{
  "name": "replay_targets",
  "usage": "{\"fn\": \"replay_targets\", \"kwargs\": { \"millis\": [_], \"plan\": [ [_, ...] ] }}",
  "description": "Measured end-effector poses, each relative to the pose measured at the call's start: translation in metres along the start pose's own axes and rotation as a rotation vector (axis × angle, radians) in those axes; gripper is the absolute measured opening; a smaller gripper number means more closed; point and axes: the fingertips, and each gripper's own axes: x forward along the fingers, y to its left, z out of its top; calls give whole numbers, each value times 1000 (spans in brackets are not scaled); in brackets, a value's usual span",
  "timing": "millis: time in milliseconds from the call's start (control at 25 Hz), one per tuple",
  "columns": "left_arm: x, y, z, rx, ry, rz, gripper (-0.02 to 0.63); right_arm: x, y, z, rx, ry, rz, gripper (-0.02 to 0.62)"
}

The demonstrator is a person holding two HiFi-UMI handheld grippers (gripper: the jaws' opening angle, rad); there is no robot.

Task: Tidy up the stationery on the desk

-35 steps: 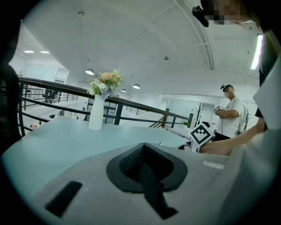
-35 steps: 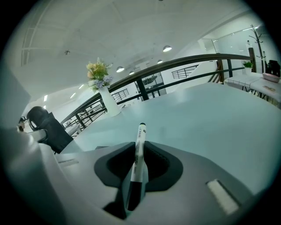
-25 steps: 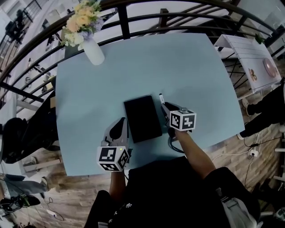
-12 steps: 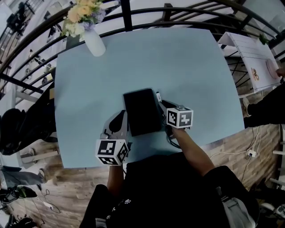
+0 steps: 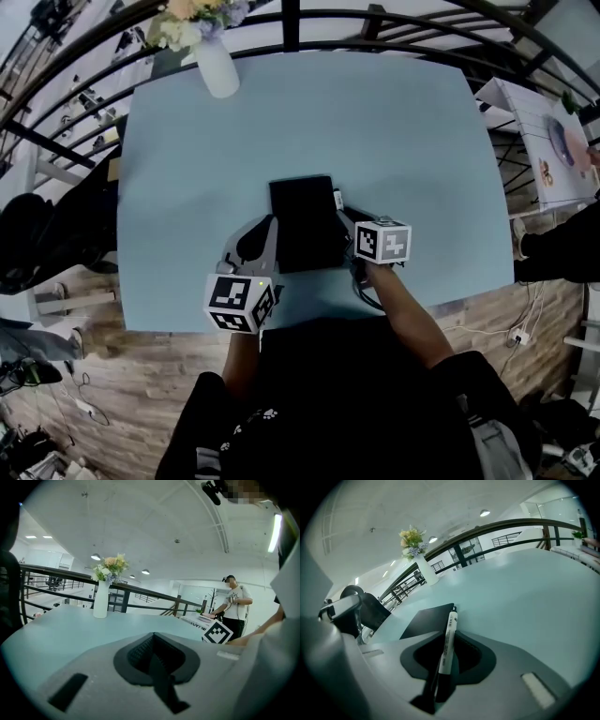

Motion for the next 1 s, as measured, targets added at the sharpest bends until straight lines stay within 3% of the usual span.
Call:
{"fn": "replay_targets", "kwargs": {
  "millis": [520, 1000],
  "plan": [
    [-4, 4, -3, -7, -9, 10, -8, 4, 1, -4, 7, 23, 17, 94],
    [-5, 1, 1, -6, -7, 13, -8, -2, 0, 4, 58, -31, 49, 98]
  ]
}}
